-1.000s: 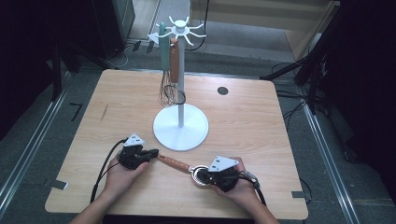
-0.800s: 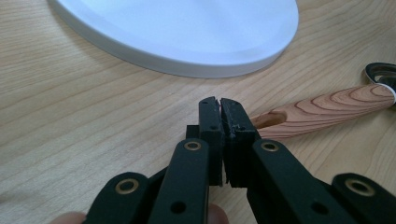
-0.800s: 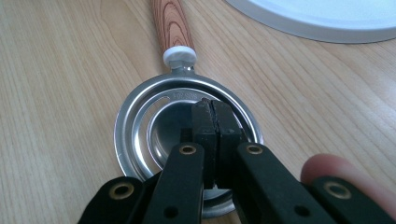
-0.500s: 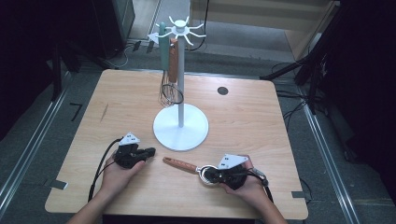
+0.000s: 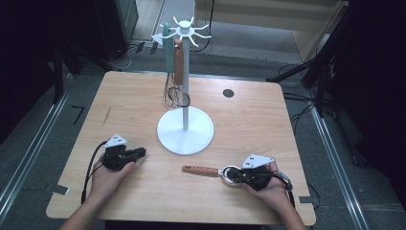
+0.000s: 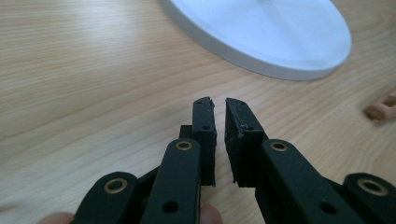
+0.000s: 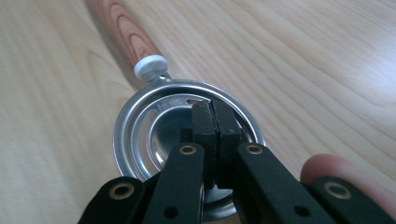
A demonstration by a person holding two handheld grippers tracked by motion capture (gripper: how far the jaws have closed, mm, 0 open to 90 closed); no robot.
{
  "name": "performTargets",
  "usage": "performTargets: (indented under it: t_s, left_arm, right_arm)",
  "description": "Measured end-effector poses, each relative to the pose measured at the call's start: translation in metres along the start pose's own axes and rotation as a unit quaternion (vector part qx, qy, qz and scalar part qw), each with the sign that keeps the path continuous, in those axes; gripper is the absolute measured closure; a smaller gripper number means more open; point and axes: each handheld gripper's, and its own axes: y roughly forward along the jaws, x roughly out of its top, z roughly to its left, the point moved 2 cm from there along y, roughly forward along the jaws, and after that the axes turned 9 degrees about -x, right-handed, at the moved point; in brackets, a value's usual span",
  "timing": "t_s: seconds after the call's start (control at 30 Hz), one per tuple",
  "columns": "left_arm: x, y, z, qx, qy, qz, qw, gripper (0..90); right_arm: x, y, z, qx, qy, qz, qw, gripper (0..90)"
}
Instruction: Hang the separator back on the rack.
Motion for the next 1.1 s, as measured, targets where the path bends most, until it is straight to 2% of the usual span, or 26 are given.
performTargets:
  t_s: [0.13, 0.23, 0.33, 0.43, 0.47, 0.53, 0.63, 0.7, 0.8, 0.9, 1.0, 1.1]
  left_arm:
    - [-0.002, -0.015, 0.017, 0.028, -0.002, -0.014, 0.9995, 82.8]
    - [-0.002, -0.029, 0.031, 0.05, -0.014, -0.037, 0.9979, 83.6]
    - [-0.004, -0.039, 0.044, 0.066, -0.03, -0.056, 0.9958, 79.4]
    - [-0.005, -0.046, 0.051, 0.075, -0.044, -0.07, 0.9938, 67.1]
    - [-0.006, -0.048, 0.053, 0.077, -0.048, -0.075, 0.993, 65.8]
    - [-0.006, -0.049, 0.055, 0.081, -0.051, -0.082, 0.9921, 62.4]
    - [-0.005, -0.049, 0.055, 0.083, -0.046, -0.083, 0.992, 60.8]
    - [-0.005, -0.049, 0.054, 0.082, -0.042, -0.081, 0.9925, 60.2]
    - [-0.005, -0.049, 0.054, 0.083, -0.044, -0.082, 0.9922, 60.1]
    - [-0.005, -0.05, 0.056, 0.084, -0.044, -0.083, 0.9921, 60.2]
    - [-0.005, -0.05, 0.056, 0.084, -0.043, -0.083, 0.992, 60.2]
    - [-0.005, -0.05, 0.056, 0.084, -0.043, -0.082, 0.9922, 60.3]
  right_arm:
    - [-0.004, -0.003, -0.011, -0.013, 0.013, 0.004, 0.9998, 90.0]
    - [-0.003, -0.007, -0.014, -0.019, 0.02, -0.002, 0.9996, 90.0]
    - [0.006, -0.013, -0.01, -0.02, 0.03, -0.026, 0.999, 90.0]
    - [0.015, -0.016, 0.001, -0.014, 0.033, -0.048, 0.9982, 90.0]
    - [0.018, -0.016, 0.005, -0.007, 0.031, -0.055, 0.998, 89.0]
    - [0.025, -0.014, 0.015, 0.009, 0.021, -0.064, 0.9977, 80.4]
    - [0.035, -0.005, 0.028, 0.026, 0.002, -0.055, 0.9981, 74.2]
    - [0.039, 0.001, 0.032, 0.041, -0.002, -0.054, 0.9977, 66.8]
    - [0.04, 0.007, 0.032, 0.046, -0.007, -0.045, 0.9979, 56.0]
    - [0.042, 0.012, 0.032, 0.032, -0.017, -0.042, 0.9984, 51.3]
    - [0.044, 0.016, 0.035, 0.046, -0.03, -0.034, 0.9979, 51.2]
    - [0.042, 0.022, 0.037, 0.038, -0.046, -0.015, 0.9981, 52.5]
